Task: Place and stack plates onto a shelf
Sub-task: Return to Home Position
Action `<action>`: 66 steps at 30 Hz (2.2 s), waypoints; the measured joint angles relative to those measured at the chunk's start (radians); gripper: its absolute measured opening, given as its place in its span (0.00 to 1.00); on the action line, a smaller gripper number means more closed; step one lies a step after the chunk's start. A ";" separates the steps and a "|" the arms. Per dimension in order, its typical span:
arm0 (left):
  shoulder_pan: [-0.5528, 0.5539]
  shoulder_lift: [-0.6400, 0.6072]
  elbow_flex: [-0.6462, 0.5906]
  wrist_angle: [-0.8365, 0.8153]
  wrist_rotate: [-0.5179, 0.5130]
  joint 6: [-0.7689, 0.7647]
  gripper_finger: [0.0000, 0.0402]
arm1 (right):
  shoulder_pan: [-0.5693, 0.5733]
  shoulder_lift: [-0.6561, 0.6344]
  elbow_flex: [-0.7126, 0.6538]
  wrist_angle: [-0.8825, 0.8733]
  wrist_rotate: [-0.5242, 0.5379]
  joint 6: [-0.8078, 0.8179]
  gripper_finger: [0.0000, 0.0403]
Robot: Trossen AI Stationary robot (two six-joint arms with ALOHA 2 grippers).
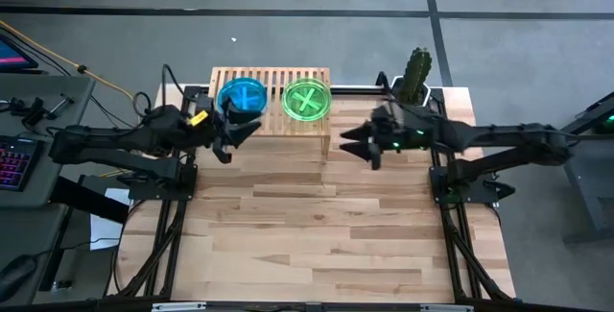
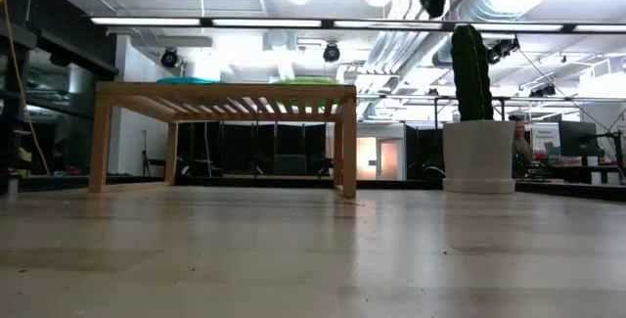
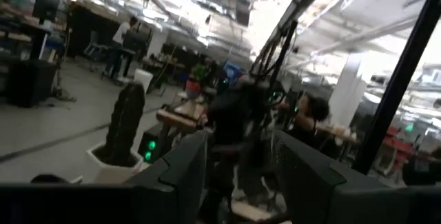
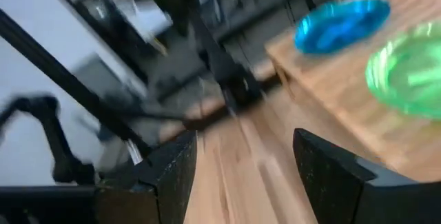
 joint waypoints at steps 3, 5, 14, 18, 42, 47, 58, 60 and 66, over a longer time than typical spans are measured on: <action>0.000 0.013 -0.004 -0.010 0.016 -0.002 0.39 | 0.048 -0.084 -0.072 0.106 0.084 0.003 0.56; 0.000 0.011 -0.004 -0.011 0.022 0.002 0.39 | 0.070 -0.112 -0.079 0.106 0.127 -0.018 0.56; 0.001 -0.032 -0.003 -0.102 0.023 0.017 0.39 | 0.090 -0.126 -0.027 0.075 0.139 -0.162 0.56; 0.001 -0.049 -0.003 -0.170 0.028 0.022 0.34 | 0.090 -0.131 -0.022 0.072 0.139 -0.180 0.54; 0.001 -0.369 -0.297 -0.111 0.132 0.047 0.00 | 0.090 -0.136 -0.022 0.057 0.127 -0.180 0.21; 0.001 -0.456 -0.381 -0.089 0.129 0.017 0.00 | 0.090 -0.136 -0.022 0.057 0.127 -0.180 0.21; 0.001 -0.628 -0.596 0.075 0.122 -0.031 0.00 | 0.090 -0.136 -0.022 0.057 0.127 -0.126 0.21; 0.001 -0.652 -0.640 0.114 0.108 -0.046 0.00 | 0.090 -0.136 -0.022 0.057 0.127 -0.114 0.21; 0.000 -0.694 -0.722 0.144 0.090 -0.091 0.00 | 0.090 -0.136 -0.022 0.057 0.127 -0.083 0.21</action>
